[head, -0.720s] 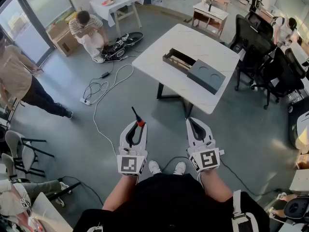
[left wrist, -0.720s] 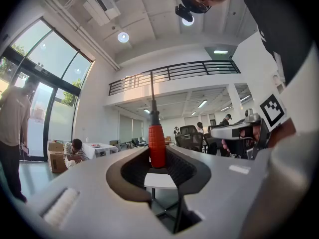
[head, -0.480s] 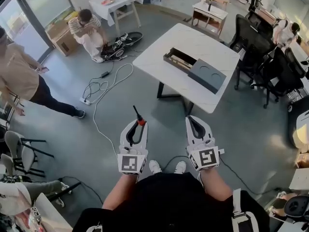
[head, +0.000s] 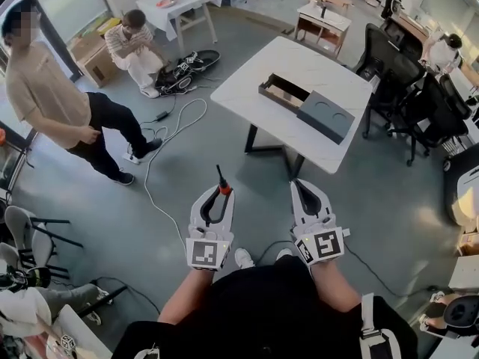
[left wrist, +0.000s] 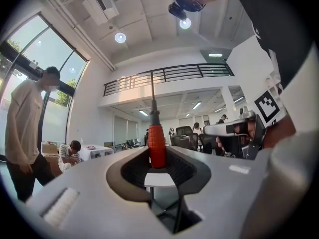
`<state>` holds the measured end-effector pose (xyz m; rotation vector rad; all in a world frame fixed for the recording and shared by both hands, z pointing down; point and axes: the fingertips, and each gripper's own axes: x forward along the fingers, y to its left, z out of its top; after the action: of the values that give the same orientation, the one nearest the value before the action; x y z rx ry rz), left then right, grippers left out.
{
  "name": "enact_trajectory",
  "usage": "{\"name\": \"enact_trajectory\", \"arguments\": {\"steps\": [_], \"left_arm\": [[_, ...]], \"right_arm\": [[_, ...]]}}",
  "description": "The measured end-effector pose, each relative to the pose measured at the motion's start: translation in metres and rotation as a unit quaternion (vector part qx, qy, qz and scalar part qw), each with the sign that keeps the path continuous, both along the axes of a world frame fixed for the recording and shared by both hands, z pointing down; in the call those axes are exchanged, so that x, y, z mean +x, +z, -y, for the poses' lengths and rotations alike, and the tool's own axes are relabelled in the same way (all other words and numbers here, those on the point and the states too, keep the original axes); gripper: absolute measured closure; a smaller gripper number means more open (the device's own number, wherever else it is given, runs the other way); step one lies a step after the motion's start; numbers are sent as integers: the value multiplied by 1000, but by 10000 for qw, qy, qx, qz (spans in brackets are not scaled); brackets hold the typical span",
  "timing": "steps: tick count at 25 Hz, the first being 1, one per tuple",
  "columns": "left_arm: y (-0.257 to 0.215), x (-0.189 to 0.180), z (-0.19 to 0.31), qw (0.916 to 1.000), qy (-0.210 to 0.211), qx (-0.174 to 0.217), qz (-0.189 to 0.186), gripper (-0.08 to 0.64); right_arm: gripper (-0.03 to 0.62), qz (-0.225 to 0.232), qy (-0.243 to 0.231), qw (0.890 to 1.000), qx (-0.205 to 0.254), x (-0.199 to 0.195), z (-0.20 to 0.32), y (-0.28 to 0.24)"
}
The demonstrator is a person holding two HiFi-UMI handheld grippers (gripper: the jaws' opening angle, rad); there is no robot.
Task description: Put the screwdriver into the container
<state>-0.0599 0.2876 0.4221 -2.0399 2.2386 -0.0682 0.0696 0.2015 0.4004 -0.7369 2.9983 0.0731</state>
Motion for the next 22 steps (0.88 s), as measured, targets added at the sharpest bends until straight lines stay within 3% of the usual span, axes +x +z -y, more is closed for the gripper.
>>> {"name": "enact_trajectory", "arguments": {"steps": [6, 11, 22], "left_arm": [[6, -4, -12, 9997, 66, -80, -226, 459], [9, -9, -11, 9999, 57, -7, -97, 459], [18, -13, 54, 9996, 60, -273, -36, 459]], "right_arm": [[586, -62, 98, 9999, -2, -3, -13, 3], [586, -121, 144, 9998, 57, 0, -12, 5], [586, -47, 147, 9997, -173, -3, 58, 18]]}}
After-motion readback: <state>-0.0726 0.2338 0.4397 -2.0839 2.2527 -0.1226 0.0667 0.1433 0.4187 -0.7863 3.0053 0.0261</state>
